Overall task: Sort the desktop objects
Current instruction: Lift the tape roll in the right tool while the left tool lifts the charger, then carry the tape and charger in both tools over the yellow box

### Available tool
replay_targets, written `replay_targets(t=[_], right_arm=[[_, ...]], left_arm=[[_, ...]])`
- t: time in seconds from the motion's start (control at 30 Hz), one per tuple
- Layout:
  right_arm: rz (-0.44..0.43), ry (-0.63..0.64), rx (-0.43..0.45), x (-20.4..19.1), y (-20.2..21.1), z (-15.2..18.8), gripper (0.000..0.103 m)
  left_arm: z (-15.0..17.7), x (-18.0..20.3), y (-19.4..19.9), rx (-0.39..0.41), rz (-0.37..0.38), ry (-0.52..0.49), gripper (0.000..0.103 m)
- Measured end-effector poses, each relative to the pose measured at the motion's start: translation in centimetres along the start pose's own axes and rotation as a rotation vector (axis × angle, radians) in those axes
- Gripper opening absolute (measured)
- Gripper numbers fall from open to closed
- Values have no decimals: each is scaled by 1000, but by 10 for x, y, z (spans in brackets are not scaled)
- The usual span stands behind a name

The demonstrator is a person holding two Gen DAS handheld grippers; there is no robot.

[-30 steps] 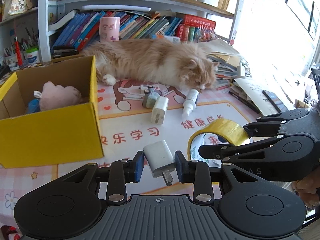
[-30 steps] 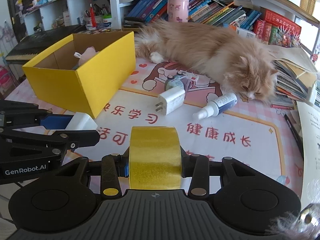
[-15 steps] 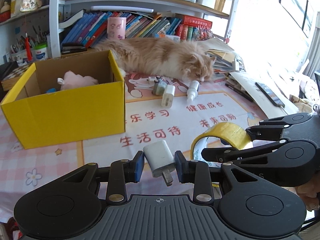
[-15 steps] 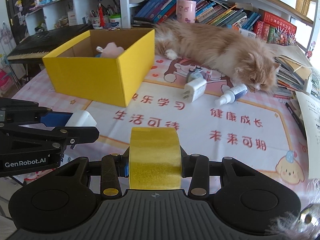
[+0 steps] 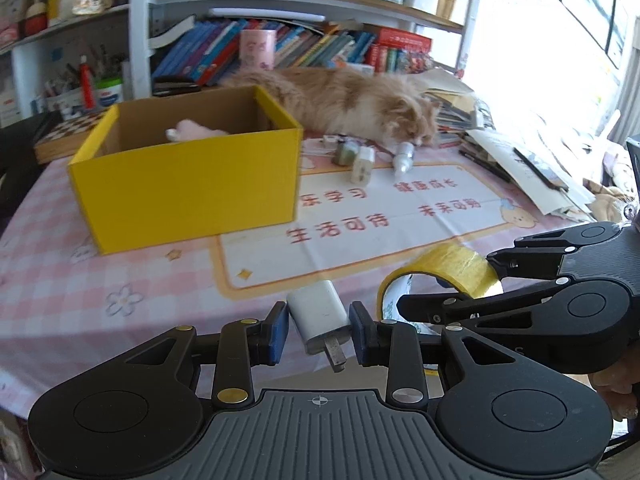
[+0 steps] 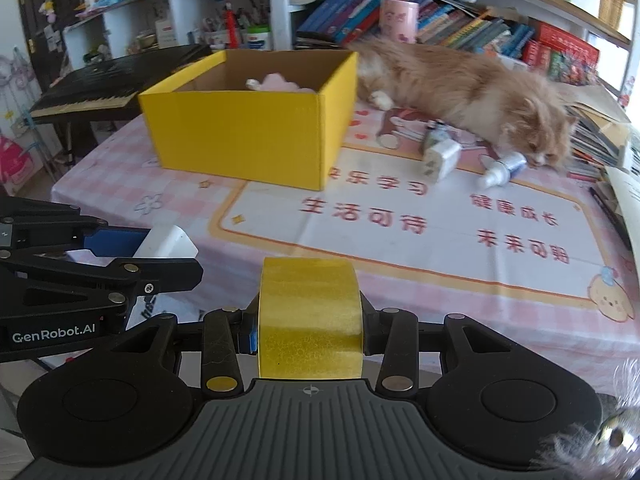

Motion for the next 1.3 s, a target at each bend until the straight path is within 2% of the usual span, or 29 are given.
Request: replay_targets(t=[0.33,0.53,1.07,1.3], right_arm=[[-78,80,19,-44,2,-3,38],[-95,103,32,-58,5,-5,38],[-97,130,5,-67,2,-8,38],[-103,125,20,-64,-1,-27,38]], left_arm=[[14,-20,26,21,-62,48,32],[17,-24,31,22,-67,46,32],[20,-34,35,32,-50,108,32],[-1,-43,35,86,-68,110,32]])
Point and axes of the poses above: each gripper's, at about its wrist camera, not at the fingertips, and y roughly against the way its jaws point, x to its right, z to its underside, the point moved 4 cm from there along -y, roughly the way its jaws point, and after that the axes turned 15 degrees about z, right-handed, at the moved point
